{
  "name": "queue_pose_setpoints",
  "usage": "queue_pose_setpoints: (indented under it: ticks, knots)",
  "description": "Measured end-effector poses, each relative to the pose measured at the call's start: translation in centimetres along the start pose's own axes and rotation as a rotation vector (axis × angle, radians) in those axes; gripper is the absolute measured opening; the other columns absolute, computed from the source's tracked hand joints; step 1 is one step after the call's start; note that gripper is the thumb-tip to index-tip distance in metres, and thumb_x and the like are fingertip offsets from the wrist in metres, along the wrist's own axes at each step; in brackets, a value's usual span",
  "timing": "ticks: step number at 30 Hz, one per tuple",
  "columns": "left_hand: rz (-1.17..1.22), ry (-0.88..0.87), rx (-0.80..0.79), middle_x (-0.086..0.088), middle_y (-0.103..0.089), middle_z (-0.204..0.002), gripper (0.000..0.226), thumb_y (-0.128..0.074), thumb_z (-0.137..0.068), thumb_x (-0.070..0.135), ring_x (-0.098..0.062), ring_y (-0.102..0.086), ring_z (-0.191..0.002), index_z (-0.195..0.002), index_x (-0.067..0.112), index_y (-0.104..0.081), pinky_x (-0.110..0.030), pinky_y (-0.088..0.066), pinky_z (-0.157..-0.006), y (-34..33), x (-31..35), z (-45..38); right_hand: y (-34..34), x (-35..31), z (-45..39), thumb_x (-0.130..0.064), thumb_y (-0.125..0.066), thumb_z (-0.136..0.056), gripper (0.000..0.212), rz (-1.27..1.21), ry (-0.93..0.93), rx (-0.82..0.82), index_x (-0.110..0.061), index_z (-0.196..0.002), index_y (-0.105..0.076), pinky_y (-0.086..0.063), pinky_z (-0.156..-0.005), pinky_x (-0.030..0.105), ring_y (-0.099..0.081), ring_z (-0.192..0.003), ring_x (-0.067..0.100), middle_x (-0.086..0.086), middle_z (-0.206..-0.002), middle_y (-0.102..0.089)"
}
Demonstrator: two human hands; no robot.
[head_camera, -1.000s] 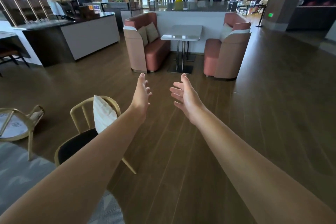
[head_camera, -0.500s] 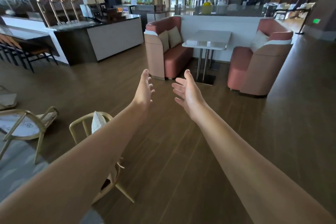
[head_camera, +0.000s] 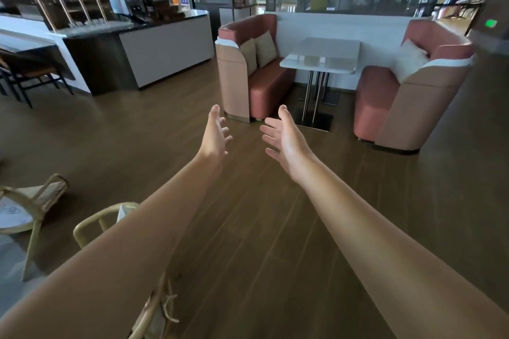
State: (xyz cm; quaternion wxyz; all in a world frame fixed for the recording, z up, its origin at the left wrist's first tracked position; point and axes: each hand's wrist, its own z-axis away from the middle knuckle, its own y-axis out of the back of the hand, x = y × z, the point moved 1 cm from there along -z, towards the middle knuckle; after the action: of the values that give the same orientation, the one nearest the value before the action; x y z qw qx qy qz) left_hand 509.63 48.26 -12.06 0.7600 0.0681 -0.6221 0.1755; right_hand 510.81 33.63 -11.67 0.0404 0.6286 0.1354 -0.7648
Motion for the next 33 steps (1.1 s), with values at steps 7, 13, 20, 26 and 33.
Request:
queue_pose_setpoints:
  ticks: [7, 13, 20, 26, 33]
  knots:
    - [-0.002, -0.016, -0.057, -0.011, -0.036, -0.161, 0.067, -0.024, -0.104, 0.059, -0.028, -0.04, -0.144, -0.156, 0.017, -0.033, -0.055, -0.02, -0.119, -1.7, 4.4, -11.4, -1.3, -4.0, -11.5, -0.061, -0.024, -0.103, 0.066, 0.011, 0.03, 0.056, -0.019, -0.149, -0.044, -0.033, -0.114, 0.042, -0.045, -0.137, 0.02, 0.002, -0.151, -0.05]
    - [-0.038, -0.047, -0.06, -0.009, -0.033, -0.162, 0.067, -0.023, -0.104, 0.059, -0.027, -0.038, -0.146, -0.157, 0.019, -0.031, -0.053, -0.018, -0.12, -1.0, 6.3, -19.9, -3.3, -5.4, -20.4, -0.061, -0.024, -0.102, 0.065, 0.0, 0.021, 0.037, -0.02, -0.147, -0.046, -0.033, -0.115, 0.043, -0.046, -0.137, 0.019, 0.001, -0.148, -0.052]
    - [-0.03, -0.035, 0.02, -0.01, -0.031, -0.163, 0.07, -0.02, -0.103, 0.062, -0.026, -0.038, -0.145, -0.158, 0.019, -0.03, -0.054, -0.018, -0.121, 2.3, 7.3, -31.3, -7.6, -5.3, -33.4, -0.063, -0.026, -0.101, 0.067, 0.005, -0.008, -0.08, -0.018, -0.146, -0.048, -0.035, -0.108, 0.04, -0.048, -0.136, 0.019, 0.001, -0.148, -0.053]
    - [0.011, -0.023, 0.169, -0.009, -0.03, -0.164, 0.07, -0.02, -0.103, 0.062, -0.025, -0.037, -0.146, -0.158, 0.02, -0.03, -0.054, -0.017, -0.122, 5.9, 9.9, -41.9, -12.4, -5.9, -45.6, -0.063, -0.027, -0.101, 0.068, 0.046, -0.047, -0.232, -0.017, -0.145, -0.05, -0.036, -0.114, 0.042, -0.049, -0.134, 0.017, 0.002, -0.145, -0.055]
    - [0.07, -0.017, 0.408, -0.009, -0.029, -0.165, 0.071, -0.02, -0.103, 0.064, -0.025, -0.035, -0.147, -0.159, 0.021, -0.029, -0.053, -0.016, -0.122, 13.5, 12.4, -49.6, -21.6, -6.8, -56.1, -0.063, -0.028, -0.102, 0.068, 0.128, -0.065, -0.468, -0.016, -0.147, -0.048, -0.036, -0.116, 0.042, -0.049, -0.135, 0.018, 0.003, -0.148, -0.052]
